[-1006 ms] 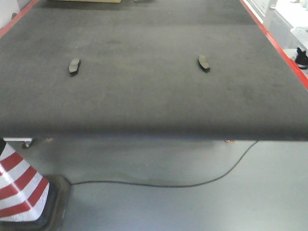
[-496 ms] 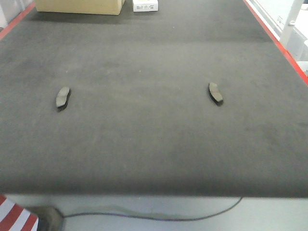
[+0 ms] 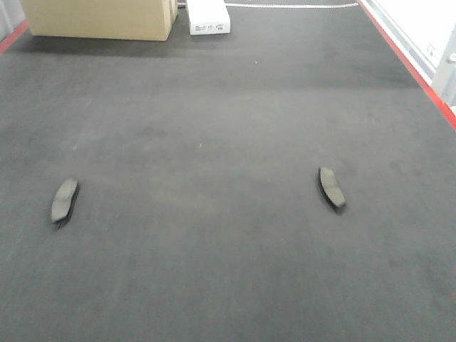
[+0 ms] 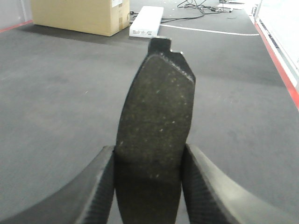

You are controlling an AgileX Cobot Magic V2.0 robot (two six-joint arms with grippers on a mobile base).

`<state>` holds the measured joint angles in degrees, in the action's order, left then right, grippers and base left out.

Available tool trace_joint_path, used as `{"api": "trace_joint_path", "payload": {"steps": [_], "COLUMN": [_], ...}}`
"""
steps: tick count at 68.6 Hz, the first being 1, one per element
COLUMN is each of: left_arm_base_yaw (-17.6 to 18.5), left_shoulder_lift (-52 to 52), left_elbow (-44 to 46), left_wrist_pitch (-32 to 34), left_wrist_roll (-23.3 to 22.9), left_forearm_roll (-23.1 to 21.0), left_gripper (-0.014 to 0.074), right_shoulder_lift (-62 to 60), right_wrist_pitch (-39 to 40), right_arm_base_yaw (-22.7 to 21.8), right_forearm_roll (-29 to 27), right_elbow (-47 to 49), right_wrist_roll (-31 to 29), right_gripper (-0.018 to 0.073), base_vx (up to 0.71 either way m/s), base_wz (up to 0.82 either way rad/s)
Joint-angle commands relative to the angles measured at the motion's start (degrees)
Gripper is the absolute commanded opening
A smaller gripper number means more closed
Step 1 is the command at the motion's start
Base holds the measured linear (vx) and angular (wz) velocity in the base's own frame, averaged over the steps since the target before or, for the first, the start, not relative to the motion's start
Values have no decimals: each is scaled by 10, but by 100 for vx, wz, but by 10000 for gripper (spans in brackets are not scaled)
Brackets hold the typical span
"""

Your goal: Move and align brake pads A on conveyor

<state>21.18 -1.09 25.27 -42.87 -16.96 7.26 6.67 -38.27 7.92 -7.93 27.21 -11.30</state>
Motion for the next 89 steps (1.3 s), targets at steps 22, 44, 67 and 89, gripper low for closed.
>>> {"api": "trace_joint_path", "payload": {"steps": [22,44,67,89], "left_arm_base_yaw": [1,1,1,1], "left_shoulder_lift": [-8,-8,-8,-8], "left_elbow": [15,15,15,15], "left_wrist_pitch": [54,54,54,54], "left_wrist_roll": [0,0,0,0], "left_forearm_roll": [1,1,1,1], "left_gripper": [-6,-6,-6,-6], "right_shoulder_lift": [7,7,7,7], "right_wrist_pitch": [56,56,56,56], "right_arm_base_yaw": [-3,-3,-3,-3], "right_forearm_roll": [-1,-1,-1,-1], "right_elbow": [17,17,17,17], "right_wrist_roll": [-3,-3,-3,-3], "right_gripper": [-2,-2,-2,-2], "base_vx": [21,5,0,0], "base_wz": [0,-2,0,0]}}
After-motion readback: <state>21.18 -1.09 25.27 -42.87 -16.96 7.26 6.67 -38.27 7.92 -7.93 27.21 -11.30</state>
